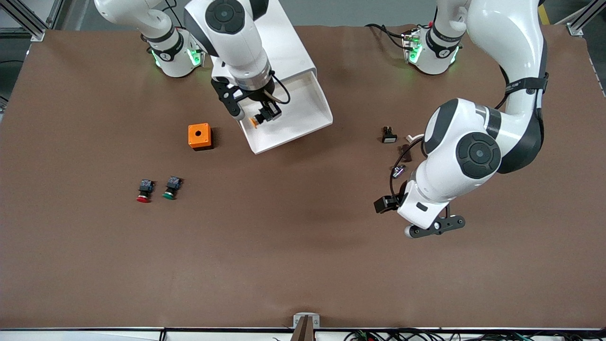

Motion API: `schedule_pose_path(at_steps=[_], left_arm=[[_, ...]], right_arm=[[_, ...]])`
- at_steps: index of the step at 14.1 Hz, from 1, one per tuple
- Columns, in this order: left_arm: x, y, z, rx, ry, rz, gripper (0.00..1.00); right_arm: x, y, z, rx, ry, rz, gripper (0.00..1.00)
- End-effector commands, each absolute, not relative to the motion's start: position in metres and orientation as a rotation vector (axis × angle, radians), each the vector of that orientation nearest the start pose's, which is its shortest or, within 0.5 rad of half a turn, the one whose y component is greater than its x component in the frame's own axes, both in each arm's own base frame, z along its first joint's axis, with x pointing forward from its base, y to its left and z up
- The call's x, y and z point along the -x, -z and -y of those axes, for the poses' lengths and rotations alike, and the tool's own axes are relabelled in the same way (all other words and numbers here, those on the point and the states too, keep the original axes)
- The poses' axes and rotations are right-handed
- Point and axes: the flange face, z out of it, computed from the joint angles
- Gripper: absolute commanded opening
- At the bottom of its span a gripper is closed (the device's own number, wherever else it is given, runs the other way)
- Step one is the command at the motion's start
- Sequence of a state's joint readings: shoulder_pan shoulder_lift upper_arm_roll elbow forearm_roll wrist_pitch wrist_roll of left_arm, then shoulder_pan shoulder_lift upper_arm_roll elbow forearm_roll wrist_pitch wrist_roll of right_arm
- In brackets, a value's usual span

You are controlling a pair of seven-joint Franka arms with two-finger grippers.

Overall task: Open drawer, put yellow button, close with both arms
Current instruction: 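Carry the yellow button with the right gripper over the open drawer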

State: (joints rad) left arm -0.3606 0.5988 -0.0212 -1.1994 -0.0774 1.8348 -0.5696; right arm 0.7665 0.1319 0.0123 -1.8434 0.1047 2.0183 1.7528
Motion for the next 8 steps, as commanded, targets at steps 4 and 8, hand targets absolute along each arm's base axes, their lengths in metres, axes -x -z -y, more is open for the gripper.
schedule_pose_path(at_steps=[4, 8], left_arm=[[-0.676, -0.441, 0.268, 3.2, 0.011, 0.349, 1.0], [-0.676, -0.441, 0.268, 3.186, 0.009, 0.466, 1.0]], right_arm=[[-0.423, -0.424, -0.468, 2.664, -0.053, -1.585, 0.0], [-0.42, -0.417, -0.485, 2.644, -0.028, -1.626, 0.0]])
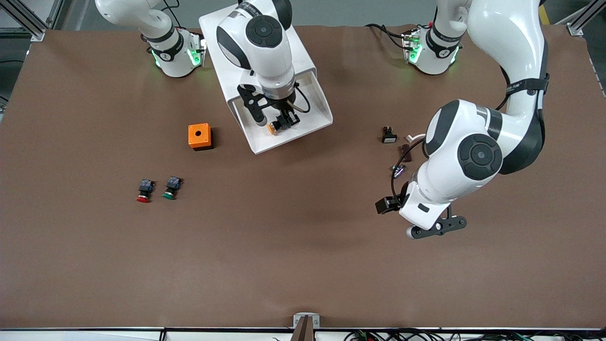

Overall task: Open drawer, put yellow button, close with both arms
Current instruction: 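Lower the yellow button into the drawer and open the right gripper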

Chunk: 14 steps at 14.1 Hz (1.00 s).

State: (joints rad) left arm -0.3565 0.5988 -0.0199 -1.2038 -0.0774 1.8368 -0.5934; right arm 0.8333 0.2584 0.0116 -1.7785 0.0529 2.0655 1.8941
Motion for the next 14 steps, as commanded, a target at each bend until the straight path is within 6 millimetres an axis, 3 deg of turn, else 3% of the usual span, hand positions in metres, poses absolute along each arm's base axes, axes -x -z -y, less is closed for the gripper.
schedule_pose_path(at_steps=[1, 9, 10, 11, 12, 14], left_arm=[[-0.676, -0.442, 0.27, 3.18, 0.019, 0.533, 1.0], [-0.666, -0.427, 0.282, 3.047, -0.027, 1.006, 1.0], [-0.666, -0.426, 0.283, 3.01, -0.031, 1.101, 1.0], [-0.663, -0.421, 0.283, 2.969, -0.03, 1.149, 1.0], [-0.659, -0.418, 0.287, 2.948, -0.016, 1.14, 1.0], [-0.654, -0.415, 0.293, 2.924, -0.017, 1.155, 1.0]], right_arm=[[-0.419, -0.416, -0.487, 2.643, -0.028, -1.628, 0.0], [-0.415, -0.42, -0.496, 2.63, -0.029, -1.633, 0.0], [-0.415, -0.421, -0.496, 2.628, -0.029, -1.632, 0.14], [-0.416, -0.423, -0.497, 2.625, -0.028, -1.629, 0.95], [-0.417, -0.426, -0.497, 2.624, -0.02, -1.622, 1.0], [-0.425, -0.433, -0.495, 2.616, -0.014, -1.616, 1.0]])
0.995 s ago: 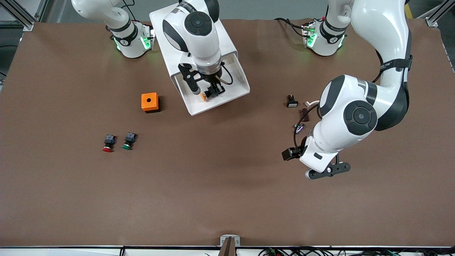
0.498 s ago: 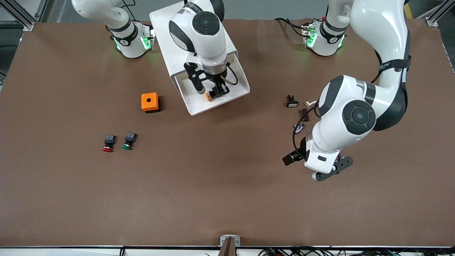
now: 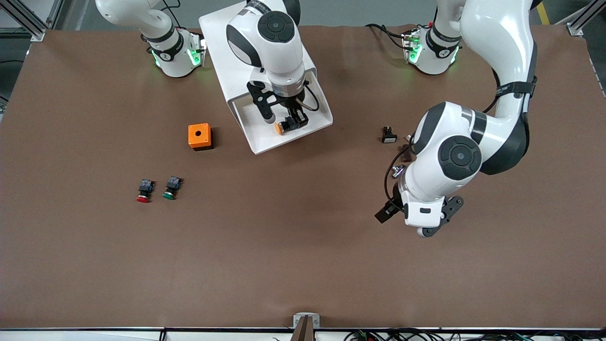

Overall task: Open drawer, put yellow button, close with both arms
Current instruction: 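Lower the yellow button into the drawer and open the right gripper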

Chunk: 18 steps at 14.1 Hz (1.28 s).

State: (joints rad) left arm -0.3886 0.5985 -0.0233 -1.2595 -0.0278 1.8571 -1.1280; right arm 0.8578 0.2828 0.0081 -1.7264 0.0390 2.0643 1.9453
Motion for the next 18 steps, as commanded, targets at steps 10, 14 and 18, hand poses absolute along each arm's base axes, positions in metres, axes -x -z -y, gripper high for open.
schedule_pose_path(at_steps=[10, 14, 18], left_arm=[[-0.612, -0.412, 0.343, 2.848, -0.087, 1.018, 1.0], [-0.584, -0.41, 0.392, 2.902, -0.081, 0.873, 1.0], [-0.564, -0.402, 0.435, 2.967, -0.037, 0.783, 1.0]], right_arm=[[-0.552, -0.499, -0.327, 3.041, -0.109, -0.851, 1.0], [-0.588, -0.519, -0.216, 3.107, -0.169, -0.54, 1.0], [-0.605, -0.537, -0.082, 3.115, -0.223, -0.182, 1.0]])
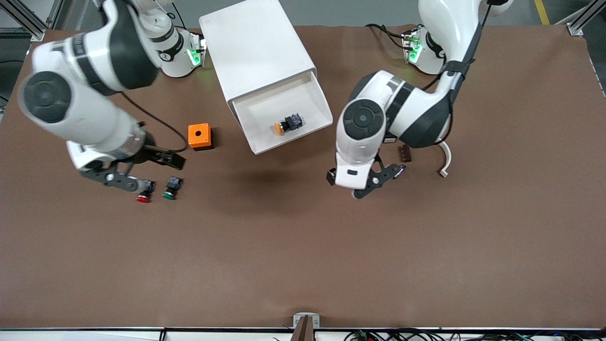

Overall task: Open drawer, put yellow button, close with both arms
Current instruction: 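Withdraw the right gripper while the left gripper reaches the drawer front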

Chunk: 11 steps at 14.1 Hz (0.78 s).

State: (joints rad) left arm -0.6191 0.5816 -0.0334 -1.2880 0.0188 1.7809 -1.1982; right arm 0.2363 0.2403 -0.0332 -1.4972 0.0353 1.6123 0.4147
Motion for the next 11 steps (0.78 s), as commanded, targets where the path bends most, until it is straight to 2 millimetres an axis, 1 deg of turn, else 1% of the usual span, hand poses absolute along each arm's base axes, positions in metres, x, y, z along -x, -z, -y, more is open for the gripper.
schedule_pose_path(at_steps=[1, 3, 4, 5, 6, 7, 8, 9, 10, 11], left_arm=[[-0.561, -0.402, 0.441, 2.982, -0.035, 0.772, 1.0], [-0.556, -0.4, 0.452, 3.018, -0.034, 0.723, 1.0], [-0.555, -0.399, 0.455, 3.038, -0.033, 0.671, 1.0], [-0.554, -0.4, 0.457, 3.055, -0.035, 0.643, 1.0], [-0.548, -0.399, 0.463, 3.06, -0.053, 0.632, 1.0], [-0.543, -0.395, 0.468, 3.06, -0.087, 0.636, 1.0], [-0.536, -0.387, 0.474, 3.064, -0.134, 0.627, 1.0], [-0.53, -0.384, 0.481, 3.073, -0.17, 0.619, 1.0], [-0.525, -0.383, 0.485, 3.08, -0.19, 0.613, 1.0], [-0.522, -0.384, 0.489, 3.085, -0.197, 0.604, 1.0]], right_arm=[[-0.603, -0.54, -0.057, 3.11, -0.249, -0.111, 1.0], [-0.597, -0.55, -0.003, 3.093, -0.272, -0.044, 1.0], [-0.592, -0.556, 0.019, 3.085, -0.28, 0.007, 1.0], [-0.589, -0.569, 0.043, 3.081, -0.262, 0.078, 1.0], [-0.584, -0.578, 0.065, 3.076, -0.268, 0.11, 1.0], [-0.578, -0.589, 0.085, 3.067, -0.283, 0.08, 1.0], [-0.574, -0.603, 0.095, 3.071, -0.276, 0.052, 1.0], [-0.571, -0.612, 0.101, 3.074, -0.275, 0.031, 1.0], [-0.569, -0.618, 0.107, 3.075, -0.271, -0.003, 1.0], [-0.568, -0.624, 0.11, 3.078, -0.255, -0.05, 1.0]])
